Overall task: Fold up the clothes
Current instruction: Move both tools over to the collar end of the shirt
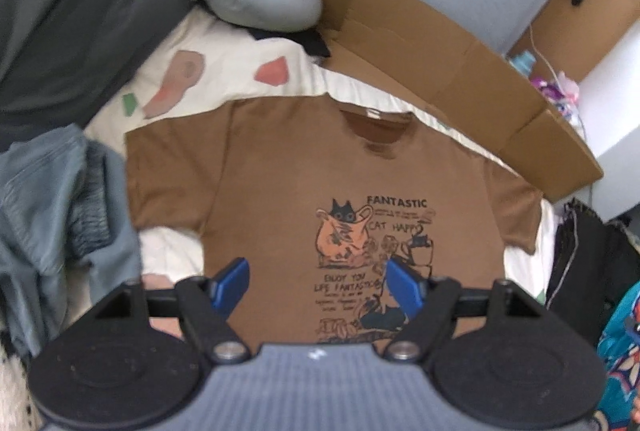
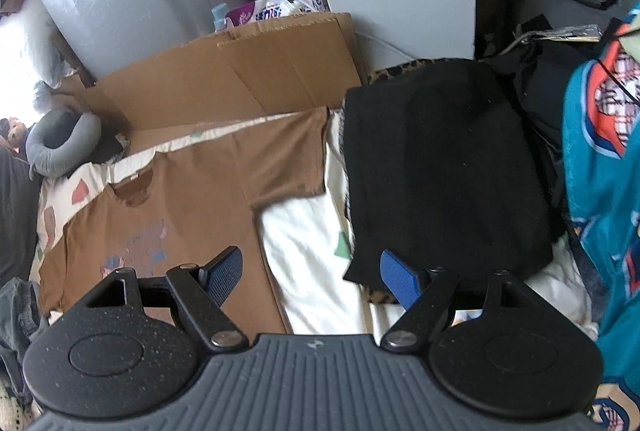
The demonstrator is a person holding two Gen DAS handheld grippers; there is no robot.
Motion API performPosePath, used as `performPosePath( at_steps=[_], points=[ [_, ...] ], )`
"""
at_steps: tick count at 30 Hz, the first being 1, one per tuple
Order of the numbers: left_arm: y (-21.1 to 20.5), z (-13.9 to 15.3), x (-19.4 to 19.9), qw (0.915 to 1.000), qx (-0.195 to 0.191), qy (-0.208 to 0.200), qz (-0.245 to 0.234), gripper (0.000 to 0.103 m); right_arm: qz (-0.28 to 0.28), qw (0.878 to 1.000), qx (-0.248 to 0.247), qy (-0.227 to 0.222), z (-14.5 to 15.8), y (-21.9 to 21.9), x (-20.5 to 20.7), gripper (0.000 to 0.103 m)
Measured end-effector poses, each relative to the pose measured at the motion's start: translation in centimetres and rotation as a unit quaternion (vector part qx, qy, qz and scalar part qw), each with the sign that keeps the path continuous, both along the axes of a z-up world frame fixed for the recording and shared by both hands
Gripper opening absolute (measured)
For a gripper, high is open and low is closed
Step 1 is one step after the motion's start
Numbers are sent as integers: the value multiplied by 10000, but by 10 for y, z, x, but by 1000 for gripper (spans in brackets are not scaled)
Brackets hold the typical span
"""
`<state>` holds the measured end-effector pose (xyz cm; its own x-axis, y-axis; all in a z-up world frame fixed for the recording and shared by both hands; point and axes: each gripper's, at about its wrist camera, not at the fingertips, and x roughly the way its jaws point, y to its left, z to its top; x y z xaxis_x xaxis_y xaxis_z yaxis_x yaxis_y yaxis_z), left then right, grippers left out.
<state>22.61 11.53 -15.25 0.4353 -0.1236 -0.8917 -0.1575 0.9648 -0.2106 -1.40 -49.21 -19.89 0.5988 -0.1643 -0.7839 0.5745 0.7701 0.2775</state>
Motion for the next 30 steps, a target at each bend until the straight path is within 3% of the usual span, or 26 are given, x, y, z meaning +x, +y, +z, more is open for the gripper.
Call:
performPosePath(
  at_steps=[9,30],
  points=[
    [-41,-42,55,9991,27,224,-351,78,-46,10000,37,14,-29,-11,41,81],
    [-173,-122,191,9884,-91,52,-1517,78,-591,9979,246,38,-105,-39,110,81]
  ],
)
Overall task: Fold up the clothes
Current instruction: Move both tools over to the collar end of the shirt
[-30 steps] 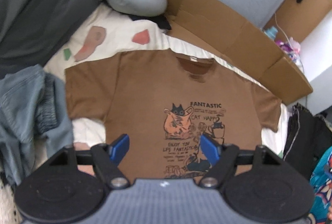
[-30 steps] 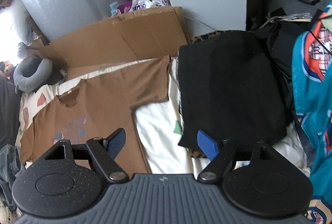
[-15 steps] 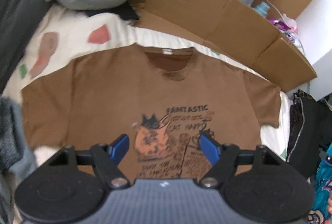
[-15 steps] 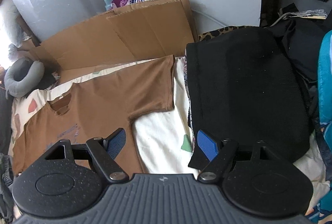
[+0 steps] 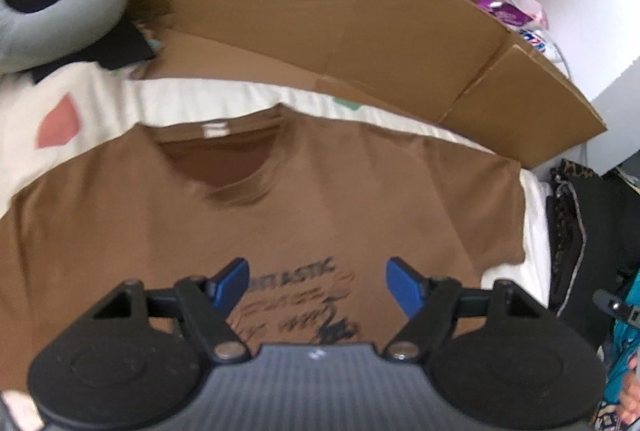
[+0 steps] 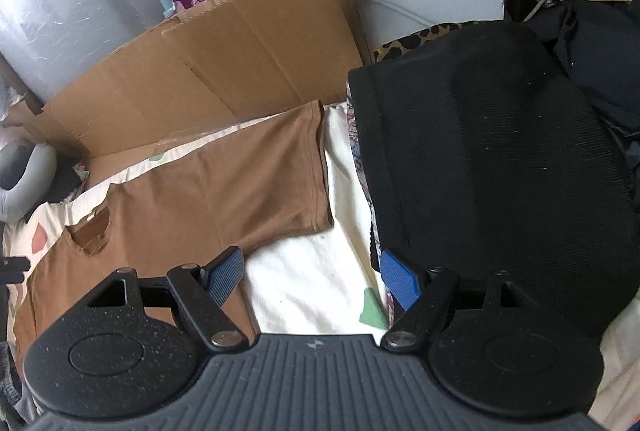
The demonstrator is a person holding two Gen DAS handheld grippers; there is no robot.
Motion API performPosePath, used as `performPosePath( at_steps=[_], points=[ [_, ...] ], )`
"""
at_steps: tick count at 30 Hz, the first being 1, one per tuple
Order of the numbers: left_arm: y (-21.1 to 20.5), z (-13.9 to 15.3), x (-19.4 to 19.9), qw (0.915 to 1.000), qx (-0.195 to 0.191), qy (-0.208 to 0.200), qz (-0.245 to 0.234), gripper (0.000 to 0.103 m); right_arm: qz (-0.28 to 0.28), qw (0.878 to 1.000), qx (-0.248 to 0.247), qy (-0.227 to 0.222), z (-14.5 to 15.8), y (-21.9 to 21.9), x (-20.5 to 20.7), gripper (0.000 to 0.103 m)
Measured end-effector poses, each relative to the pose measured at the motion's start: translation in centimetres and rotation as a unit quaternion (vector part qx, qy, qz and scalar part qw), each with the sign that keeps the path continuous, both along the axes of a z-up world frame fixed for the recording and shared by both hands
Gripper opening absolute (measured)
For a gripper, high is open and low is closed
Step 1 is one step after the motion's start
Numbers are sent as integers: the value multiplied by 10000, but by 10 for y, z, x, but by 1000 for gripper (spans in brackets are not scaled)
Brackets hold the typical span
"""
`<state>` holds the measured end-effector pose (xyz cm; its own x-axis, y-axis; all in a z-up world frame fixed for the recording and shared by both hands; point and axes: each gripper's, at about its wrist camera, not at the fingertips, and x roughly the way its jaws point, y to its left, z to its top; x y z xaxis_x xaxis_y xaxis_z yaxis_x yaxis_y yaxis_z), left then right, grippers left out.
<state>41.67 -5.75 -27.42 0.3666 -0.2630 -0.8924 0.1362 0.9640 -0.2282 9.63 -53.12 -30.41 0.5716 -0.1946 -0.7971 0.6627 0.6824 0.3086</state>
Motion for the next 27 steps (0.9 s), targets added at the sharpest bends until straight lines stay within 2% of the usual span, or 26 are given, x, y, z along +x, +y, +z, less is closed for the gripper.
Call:
performPosePath(
  at_steps=[4,15,17,20,22,25,27],
  points=[
    [-18,-13,11,10000,-19,-47,-67,78,-45,10000,1,-12,-7,-4,7,81],
    [-49,-42,24,9990,-427,-88,21,78,-133,9999,-17,-67,-30,-7,23,79],
    [-53,-46,27,9988,-470,-154,43,78,-145,9999,6,-69,-36,-8,29,75],
    [-62,-50,31,9988,-306,-385,12,78,-152,9998,-79,-32,-46,-7,42,72],
    [-66,-54,35,9985,-291,-454,24,78,-157,9998,-139,-6,-53,-6,50,64],
    [-69,-62,41,9978,-542,-371,52,78,-326,9993,115,-140,-69,-14,57,58],
    [-73,-67,43,9977,-563,-385,45,78,-368,9990,205,-149,-80,-17,61,53]
  ],
)
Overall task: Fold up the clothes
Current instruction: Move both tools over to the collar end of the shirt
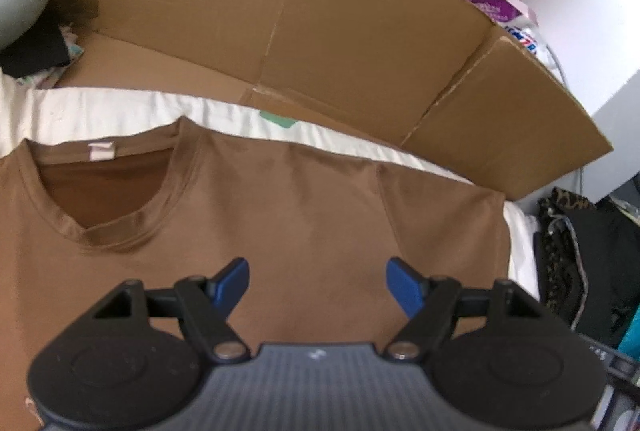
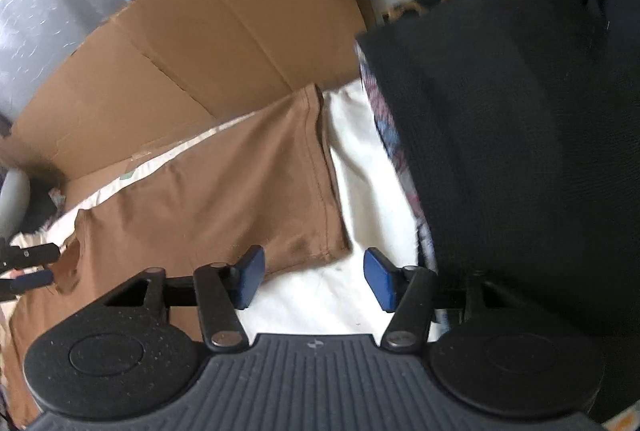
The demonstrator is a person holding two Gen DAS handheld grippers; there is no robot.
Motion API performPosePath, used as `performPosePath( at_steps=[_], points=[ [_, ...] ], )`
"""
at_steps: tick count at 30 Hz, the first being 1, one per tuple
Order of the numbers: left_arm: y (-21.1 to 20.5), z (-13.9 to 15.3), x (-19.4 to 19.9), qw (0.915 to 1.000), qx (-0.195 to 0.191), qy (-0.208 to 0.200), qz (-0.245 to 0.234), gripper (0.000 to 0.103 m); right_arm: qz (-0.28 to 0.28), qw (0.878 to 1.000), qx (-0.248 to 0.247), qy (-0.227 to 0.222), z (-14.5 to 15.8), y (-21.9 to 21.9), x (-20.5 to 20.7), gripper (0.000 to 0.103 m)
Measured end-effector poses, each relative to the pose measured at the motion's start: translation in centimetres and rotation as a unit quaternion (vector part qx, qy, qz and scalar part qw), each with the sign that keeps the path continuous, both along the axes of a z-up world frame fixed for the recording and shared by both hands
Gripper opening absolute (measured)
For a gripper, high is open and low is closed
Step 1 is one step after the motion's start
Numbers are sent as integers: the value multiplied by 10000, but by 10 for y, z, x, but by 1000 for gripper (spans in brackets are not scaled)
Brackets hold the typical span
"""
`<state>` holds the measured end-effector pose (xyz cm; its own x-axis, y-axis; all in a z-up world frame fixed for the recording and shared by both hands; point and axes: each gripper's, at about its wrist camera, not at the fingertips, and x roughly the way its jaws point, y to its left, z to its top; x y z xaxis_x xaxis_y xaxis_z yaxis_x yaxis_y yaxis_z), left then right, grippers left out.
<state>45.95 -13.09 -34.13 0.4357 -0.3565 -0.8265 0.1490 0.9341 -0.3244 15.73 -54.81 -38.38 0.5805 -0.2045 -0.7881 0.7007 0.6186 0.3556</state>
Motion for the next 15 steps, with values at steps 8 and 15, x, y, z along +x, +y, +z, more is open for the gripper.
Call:
performPosePath(
  at_steps=[8,15],
  points=[
    [-13,-26,0,9997,-160,196,-69,78,-65,9998,177,55,-28,-1,16,47],
    [-19,-42,-1,9993,-161,339,-57,78,-402,9972,627,73,-47,-6,17,36]
  ],
)
